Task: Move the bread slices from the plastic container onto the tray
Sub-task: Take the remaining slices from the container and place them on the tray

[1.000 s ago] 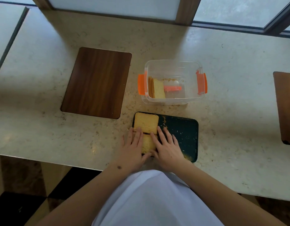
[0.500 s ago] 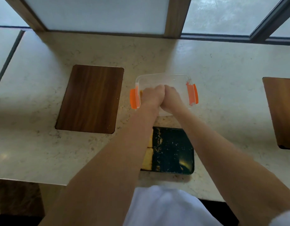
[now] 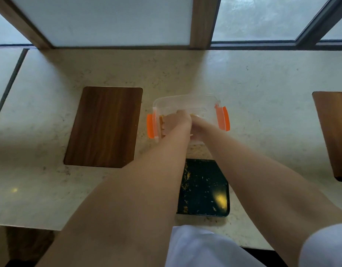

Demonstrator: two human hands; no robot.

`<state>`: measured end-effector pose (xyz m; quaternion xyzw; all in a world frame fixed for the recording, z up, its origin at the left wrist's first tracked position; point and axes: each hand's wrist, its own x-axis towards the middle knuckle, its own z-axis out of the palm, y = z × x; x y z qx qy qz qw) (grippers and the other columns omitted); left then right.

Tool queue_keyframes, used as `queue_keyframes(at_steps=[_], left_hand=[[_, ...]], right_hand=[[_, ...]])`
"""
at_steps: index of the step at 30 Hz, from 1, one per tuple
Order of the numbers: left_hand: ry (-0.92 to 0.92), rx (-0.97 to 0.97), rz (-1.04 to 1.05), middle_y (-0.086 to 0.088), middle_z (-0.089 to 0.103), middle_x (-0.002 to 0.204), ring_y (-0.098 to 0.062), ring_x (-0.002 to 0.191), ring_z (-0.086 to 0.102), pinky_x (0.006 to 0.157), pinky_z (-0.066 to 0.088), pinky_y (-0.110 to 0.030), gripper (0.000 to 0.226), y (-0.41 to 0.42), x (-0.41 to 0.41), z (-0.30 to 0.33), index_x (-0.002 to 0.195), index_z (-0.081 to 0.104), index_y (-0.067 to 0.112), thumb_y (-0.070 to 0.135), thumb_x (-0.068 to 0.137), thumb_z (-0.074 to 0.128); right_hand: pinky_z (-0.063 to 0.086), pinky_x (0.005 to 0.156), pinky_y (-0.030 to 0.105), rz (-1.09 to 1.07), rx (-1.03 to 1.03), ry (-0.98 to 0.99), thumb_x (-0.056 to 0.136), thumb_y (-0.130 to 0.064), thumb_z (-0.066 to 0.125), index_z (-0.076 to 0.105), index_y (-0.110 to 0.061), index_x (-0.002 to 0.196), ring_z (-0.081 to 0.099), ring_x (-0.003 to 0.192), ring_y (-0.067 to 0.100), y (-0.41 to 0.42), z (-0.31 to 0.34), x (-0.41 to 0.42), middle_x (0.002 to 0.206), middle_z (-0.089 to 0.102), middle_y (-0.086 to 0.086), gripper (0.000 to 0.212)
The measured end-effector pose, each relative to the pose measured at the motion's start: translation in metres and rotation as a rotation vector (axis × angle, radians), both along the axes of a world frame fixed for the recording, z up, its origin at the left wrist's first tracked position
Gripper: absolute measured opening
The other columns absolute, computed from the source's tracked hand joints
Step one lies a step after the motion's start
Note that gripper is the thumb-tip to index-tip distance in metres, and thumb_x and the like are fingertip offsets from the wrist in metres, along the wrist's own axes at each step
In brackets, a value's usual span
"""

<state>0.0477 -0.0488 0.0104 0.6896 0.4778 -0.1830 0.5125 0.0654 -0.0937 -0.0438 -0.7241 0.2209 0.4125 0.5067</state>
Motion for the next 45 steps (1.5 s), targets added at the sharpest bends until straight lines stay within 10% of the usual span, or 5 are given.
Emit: queue_keyframes(at_steps=[7,20,29,36,45], left_hand=[[-0.02,0.053,-0.026,-0.007,0.068,0.105,-0.024,0.088,0.064,0.065,0.048,-0.034,0.042,0.003,0.007,-0.008,0.12,0.063,0.009,0.034,0.099,0.036],[0.035,0.388,-0.374,-0.014,0.05,0.137,-0.034,0.122,0.048,0.103,0.043,-0.047,0.029,-0.007,0.012,-0.049,0.121,0.06,0.01,0.024,0.098,0.049],[0.028,0.314,-0.573,-0.006,0.057,0.072,-0.02,0.061,0.052,0.059,0.043,-0.033,0.02,0.003,0.021,-0.065,0.07,0.052,0.011,0.007,0.09,0.051],[0.039,0.232,-0.466,-0.012,0.064,0.119,-0.03,0.102,0.064,0.071,0.045,-0.035,0.047,0.013,0.021,-0.07,0.134,0.047,0.009,0.026,0.091,0.056],[-0.008,0.194,-0.43,-0.012,0.066,0.111,-0.028,0.095,0.064,0.08,0.054,-0.039,0.03,0.018,0.029,-0.055,0.12,0.059,0.008,0.018,0.094,0.047]], right_hand=[[0.057,0.093,0.044,-0.022,0.042,0.03,0.092,-0.032,0.06,0.065,-0.01,0.117,0.07,0.098,0.028,-0.023,-0.009,0.01,0.113,0.071,0.011,0.034],[0.062,0.082,0.04,-0.002,0.043,-0.024,0.097,-0.032,0.056,0.066,-0.009,0.107,0.072,0.091,0.026,-0.043,-0.012,0.013,0.104,0.074,0.012,0.027],[0.064,0.072,0.039,0.056,-0.117,-0.063,0.097,-0.024,0.048,0.066,-0.009,0.097,0.073,0.079,0.024,-0.042,-0.02,0.018,0.087,0.076,0.012,0.023],[0.063,0.077,0.042,0.007,-0.095,-0.031,0.091,-0.035,0.058,0.067,-0.01,0.098,0.074,0.083,0.025,-0.038,-0.027,0.019,0.09,0.077,0.012,0.027],[0.063,0.079,0.045,0.048,-0.174,-0.222,0.098,-0.029,0.052,0.063,-0.012,0.106,0.074,0.086,0.026,-0.03,-0.009,0.019,0.096,0.074,0.012,0.021]])
